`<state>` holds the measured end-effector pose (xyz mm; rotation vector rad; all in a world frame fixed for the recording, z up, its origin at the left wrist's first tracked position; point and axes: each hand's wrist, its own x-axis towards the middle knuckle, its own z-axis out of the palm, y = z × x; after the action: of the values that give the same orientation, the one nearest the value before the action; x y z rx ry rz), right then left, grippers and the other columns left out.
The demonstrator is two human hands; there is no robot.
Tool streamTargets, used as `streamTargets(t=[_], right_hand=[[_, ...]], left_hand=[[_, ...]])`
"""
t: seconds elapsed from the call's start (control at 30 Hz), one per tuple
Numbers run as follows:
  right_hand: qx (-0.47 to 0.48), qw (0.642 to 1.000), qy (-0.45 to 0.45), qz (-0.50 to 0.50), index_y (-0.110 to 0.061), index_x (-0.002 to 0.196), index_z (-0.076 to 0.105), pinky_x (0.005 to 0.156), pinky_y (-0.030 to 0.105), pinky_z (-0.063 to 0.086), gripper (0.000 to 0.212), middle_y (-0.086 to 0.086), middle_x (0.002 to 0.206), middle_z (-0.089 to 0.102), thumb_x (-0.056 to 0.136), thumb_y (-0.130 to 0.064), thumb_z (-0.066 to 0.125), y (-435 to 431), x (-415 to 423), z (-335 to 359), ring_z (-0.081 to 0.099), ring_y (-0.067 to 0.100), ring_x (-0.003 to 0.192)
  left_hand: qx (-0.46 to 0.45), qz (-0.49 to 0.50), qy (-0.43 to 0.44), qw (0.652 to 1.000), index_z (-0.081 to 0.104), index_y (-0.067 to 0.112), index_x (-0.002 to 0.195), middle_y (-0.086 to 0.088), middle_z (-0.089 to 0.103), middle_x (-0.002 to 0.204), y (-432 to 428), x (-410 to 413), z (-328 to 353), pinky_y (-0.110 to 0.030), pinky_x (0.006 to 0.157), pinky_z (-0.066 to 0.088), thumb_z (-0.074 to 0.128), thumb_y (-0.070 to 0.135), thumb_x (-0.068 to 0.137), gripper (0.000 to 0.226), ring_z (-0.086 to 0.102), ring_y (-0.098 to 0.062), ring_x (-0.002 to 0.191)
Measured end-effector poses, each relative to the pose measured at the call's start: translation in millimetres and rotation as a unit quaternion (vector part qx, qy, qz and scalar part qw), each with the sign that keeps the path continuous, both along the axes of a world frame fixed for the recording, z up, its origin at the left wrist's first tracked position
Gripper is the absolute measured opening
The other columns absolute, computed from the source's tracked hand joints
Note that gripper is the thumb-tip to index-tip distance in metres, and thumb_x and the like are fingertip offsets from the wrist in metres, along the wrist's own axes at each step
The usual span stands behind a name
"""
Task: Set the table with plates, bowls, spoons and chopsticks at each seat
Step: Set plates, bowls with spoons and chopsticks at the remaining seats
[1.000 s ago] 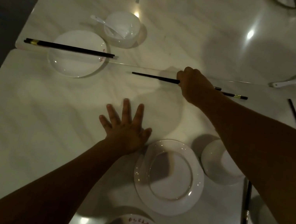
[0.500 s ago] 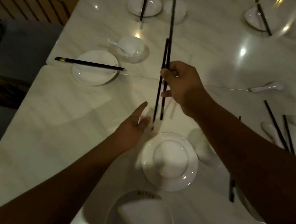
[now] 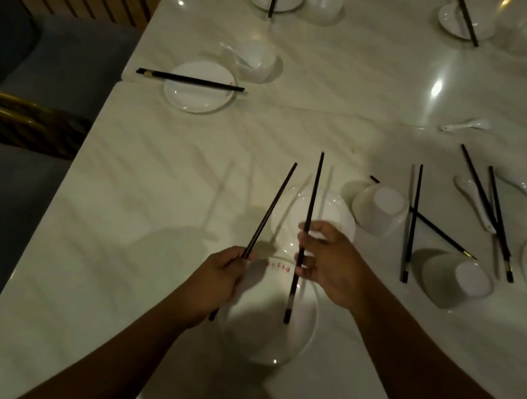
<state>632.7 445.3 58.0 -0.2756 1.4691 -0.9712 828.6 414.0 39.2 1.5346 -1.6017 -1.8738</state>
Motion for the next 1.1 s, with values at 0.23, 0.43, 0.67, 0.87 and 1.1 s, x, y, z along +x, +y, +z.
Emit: streamTargets(t=[0.23, 0.43, 0.67, 0.87, 1.1], right_hand=[[0.078, 0.985, 0.114, 0.100, -0.010, 0.107, 0.060, 0.060, 0.028, 0.054, 0.017, 0.012, 0.096, 0.064, 0.095, -0.021, 0.055, 76, 32, -22, 0.066, 0.023, 0.080], [0.070, 0.964, 0.217, 0.138, -0.018, 0.082, 0.060, 0.057, 0.027, 0.055, 0.008, 0.013, 0.085, 0.067, 0.088, -0.014, 0.062, 77, 53, -38, 0.065, 0.020, 0.065], [0.063, 0.944, 0.271, 0.176, -0.013, 0.096, 0.059, 0.067, 0.035, 0.059, 0.012, 0.012, 0.086, 0.067, 0.086, -0.014, 0.066, 69, 57, -56, 0.067, 0.023, 0.067], [0.059, 0.943, 0.289, 0.155, -0.017, 0.097, 0.054, 0.058, 0.027, 0.055, 0.017, 0.011, 0.088, 0.066, 0.086, -0.014, 0.066, 70, 56, -68, 0.063, 0.016, 0.061], [0.047, 0.940, 0.313, 0.131, -0.016, 0.089, 0.059, 0.059, 0.026, 0.055, 0.007, 0.007, 0.081, 0.065, 0.086, -0.014, 0.065, 70, 54, -75, 0.062, 0.015, 0.060]], left_hand=[[0.081, 0.039, -0.038, 0.995, 0.065, 0.013, 0.103, -0.004, 0.053, 0.075, 50, 18, -8, -0.033, 0.071, 0.054, 0.043, 0.014, 0.098, 0.023, 0.050, -0.017, 0.067], [-0.018, -0.036, -0.117, 0.992, 0.069, 0.019, 0.093, -0.006, 0.068, 0.086, 58, 19, -25, -0.039, 0.074, 0.057, 0.054, 0.015, 0.091, 0.016, 0.064, -0.021, 0.074], [-0.077, -0.154, -0.186, 0.967, 0.061, 0.014, 0.081, -0.001, 0.063, 0.073, 61, 6, -39, -0.021, 0.060, 0.048, 0.056, 0.025, 0.092, 0.016, 0.061, -0.013, 0.063], [-0.082, -0.165, -0.162, 0.969, 0.057, 0.020, 0.083, 0.005, 0.061, 0.068, 62, 1, -48, -0.011, 0.046, 0.041, 0.061, 0.024, 0.088, 0.007, 0.059, -0.005, 0.054], [-0.081, -0.175, -0.157, 0.969, 0.059, 0.011, 0.098, 0.000, 0.062, 0.075, 65, -9, -52, -0.013, 0.045, 0.047, 0.054, 0.015, 0.091, 0.009, 0.060, -0.007, 0.058]])
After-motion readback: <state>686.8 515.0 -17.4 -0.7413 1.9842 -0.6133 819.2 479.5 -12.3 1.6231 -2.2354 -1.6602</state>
